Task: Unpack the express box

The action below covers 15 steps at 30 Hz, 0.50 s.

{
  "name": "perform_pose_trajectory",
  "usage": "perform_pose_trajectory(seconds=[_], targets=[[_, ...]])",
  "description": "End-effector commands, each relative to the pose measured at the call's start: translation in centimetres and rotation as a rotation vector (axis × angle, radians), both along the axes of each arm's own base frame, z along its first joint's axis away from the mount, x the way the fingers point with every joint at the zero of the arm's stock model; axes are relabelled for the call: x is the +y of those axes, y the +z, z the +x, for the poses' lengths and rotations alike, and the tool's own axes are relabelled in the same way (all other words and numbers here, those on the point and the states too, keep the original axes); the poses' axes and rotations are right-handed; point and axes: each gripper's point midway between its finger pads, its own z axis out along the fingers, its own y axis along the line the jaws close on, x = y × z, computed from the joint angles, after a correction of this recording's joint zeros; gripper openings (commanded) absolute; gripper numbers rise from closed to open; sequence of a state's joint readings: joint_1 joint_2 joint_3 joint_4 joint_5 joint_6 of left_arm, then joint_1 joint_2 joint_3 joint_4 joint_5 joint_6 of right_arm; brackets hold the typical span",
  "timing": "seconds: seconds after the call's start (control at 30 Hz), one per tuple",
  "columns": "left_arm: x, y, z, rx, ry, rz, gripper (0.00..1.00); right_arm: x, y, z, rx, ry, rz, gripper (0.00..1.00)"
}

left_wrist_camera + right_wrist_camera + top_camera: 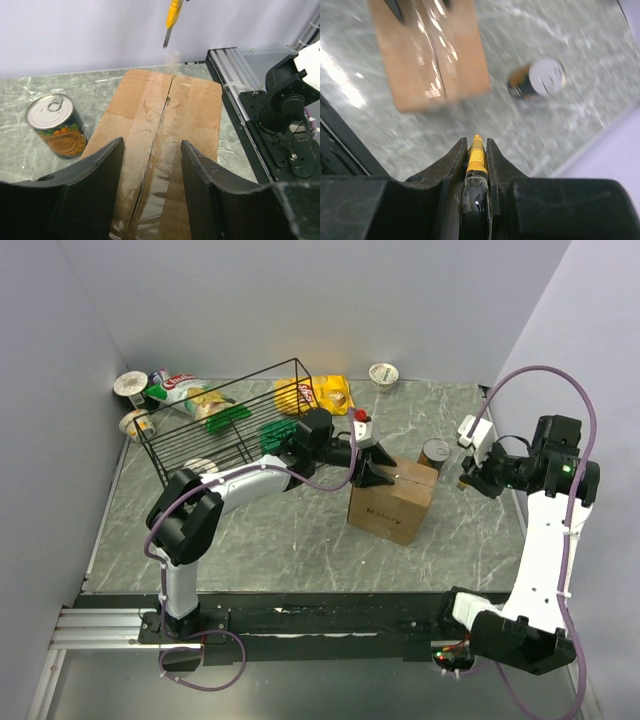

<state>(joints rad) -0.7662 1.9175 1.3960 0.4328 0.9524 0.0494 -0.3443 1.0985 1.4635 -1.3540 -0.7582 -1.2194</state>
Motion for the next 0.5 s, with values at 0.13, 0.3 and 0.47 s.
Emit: perform_pose_trajectory(seconds=[0.13,0.3,0.47], targets=[[2.6,-7.8,0.8,0.247,0.050,0.222,0.56,-0.9,-0.8,-2.3,0.140,-0.129,0.082,0.00],[1.7,-2.0,1.7,0.202,0.058,0.155,0.56,1.0,-2.2,0.7,0.116,-0.197,0.239,0.00],[2.9,1.5,2.2,0.161,0.110,0.121,0.58,3.4,-3.1,2.8,0.117,-0.170,0.260,0.00]])
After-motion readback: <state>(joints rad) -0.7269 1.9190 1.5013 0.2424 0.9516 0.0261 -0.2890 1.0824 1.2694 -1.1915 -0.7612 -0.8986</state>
